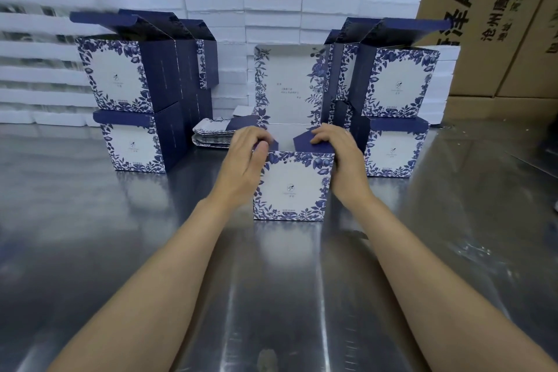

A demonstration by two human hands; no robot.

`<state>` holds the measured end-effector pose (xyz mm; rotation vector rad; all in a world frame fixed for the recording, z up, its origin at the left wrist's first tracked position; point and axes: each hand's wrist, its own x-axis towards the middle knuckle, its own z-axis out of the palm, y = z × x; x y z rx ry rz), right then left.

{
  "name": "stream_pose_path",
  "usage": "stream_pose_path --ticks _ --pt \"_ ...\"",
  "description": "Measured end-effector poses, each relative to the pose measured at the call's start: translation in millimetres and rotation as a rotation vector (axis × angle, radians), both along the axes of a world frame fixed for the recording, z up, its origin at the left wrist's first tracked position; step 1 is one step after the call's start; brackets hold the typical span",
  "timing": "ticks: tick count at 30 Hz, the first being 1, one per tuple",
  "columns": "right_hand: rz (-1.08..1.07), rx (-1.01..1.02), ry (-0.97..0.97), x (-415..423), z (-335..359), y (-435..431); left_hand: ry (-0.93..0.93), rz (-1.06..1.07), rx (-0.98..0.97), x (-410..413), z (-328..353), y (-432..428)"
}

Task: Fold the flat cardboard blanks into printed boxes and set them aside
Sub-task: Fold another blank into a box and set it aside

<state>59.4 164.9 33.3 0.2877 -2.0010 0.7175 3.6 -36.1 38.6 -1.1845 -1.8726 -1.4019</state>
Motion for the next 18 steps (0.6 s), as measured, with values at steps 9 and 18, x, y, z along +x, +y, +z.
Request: stream_pose_path --ticks 9,18 --pt "0.018 0.019 -0.114 0 5 6 0.036 0.165 -0.042 -4 0 7" --pt "0.256 -0.774 -0.221 22 19 -20 -0.404 -0.085 0.332 6 5 5"
